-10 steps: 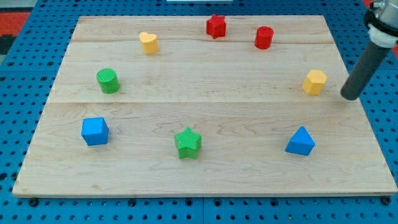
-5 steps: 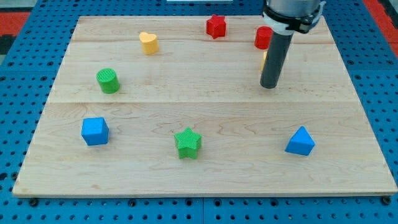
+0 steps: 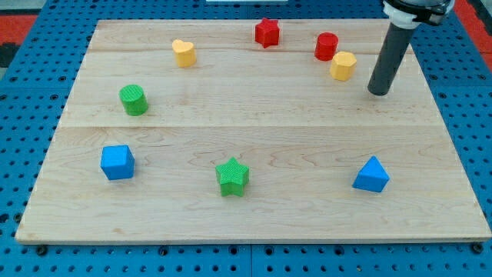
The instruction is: Push the hexagon towards the red circle
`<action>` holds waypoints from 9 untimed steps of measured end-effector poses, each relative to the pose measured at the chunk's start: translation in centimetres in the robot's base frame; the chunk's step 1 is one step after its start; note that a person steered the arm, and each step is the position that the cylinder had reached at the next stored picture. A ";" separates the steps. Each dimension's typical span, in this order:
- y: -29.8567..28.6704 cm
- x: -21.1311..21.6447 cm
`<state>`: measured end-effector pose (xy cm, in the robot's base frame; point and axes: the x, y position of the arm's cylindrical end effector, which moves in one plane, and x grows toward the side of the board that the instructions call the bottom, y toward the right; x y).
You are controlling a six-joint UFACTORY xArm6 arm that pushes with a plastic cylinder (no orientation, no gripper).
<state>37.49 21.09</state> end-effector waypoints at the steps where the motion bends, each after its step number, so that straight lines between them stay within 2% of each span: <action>1: 0.3 0.0; 6: 1.0 0.0; 7: 1.0 1.8; 9: -4.2 6.4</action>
<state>43.94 16.84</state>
